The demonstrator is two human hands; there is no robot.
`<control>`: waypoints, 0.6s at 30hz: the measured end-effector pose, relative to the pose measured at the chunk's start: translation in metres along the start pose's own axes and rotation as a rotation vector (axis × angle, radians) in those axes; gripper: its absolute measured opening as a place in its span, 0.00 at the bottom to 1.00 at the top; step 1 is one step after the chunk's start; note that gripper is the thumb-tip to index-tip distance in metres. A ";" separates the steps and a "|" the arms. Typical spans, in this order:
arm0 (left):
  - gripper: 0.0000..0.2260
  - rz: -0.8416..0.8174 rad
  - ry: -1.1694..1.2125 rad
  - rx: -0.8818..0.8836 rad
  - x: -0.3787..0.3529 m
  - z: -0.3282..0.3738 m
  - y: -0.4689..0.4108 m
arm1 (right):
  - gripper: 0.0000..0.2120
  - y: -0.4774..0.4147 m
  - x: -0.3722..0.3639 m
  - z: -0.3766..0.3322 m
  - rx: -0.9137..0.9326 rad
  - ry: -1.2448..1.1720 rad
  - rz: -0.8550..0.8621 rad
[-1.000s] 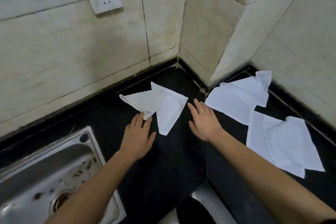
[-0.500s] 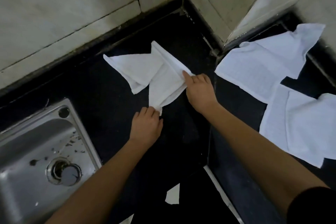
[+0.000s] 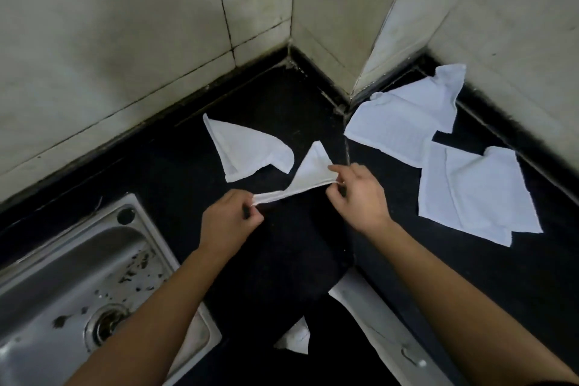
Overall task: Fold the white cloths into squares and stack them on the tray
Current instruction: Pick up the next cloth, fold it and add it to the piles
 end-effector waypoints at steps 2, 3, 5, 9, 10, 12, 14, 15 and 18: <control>0.07 0.133 0.123 0.006 0.038 0.010 -0.004 | 0.15 0.006 0.031 -0.026 0.052 -0.021 0.159; 0.07 0.188 0.164 0.008 0.055 0.015 -0.007 | 0.14 0.008 0.044 -0.038 0.089 -0.032 0.235; 0.05 0.252 0.245 0.033 0.086 0.023 -0.008 | 0.12 0.018 0.068 -0.061 0.162 -0.062 0.357; 0.04 0.296 0.382 0.069 0.118 0.033 0.004 | 0.09 0.046 0.099 -0.082 0.192 -0.119 0.477; 0.04 0.301 0.402 0.064 0.124 0.035 0.010 | 0.08 0.056 0.105 -0.085 0.196 -0.131 0.498; 0.05 0.300 0.434 0.061 0.131 0.037 0.019 | 0.08 0.070 0.114 -0.087 0.198 -0.163 0.523; 0.06 0.268 0.467 0.056 0.134 0.043 0.030 | 0.07 0.088 0.121 -0.087 0.193 -0.166 0.533; 0.06 0.242 0.473 0.062 0.134 0.045 0.033 | 0.07 0.092 0.122 -0.086 0.190 -0.164 0.524; 0.07 0.147 0.430 0.091 0.124 0.048 0.033 | 0.08 0.095 0.121 -0.076 0.140 -0.162 0.473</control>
Point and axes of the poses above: each hand's wrist, its own y-axis away from the middle knuckle, its own x-axis out of the back of the hand, z = x × y, the point moved 6 cm from there along -y, towards the middle knuckle, and after that the axes turned 15 degrees about -y, right-handed, at the moved point
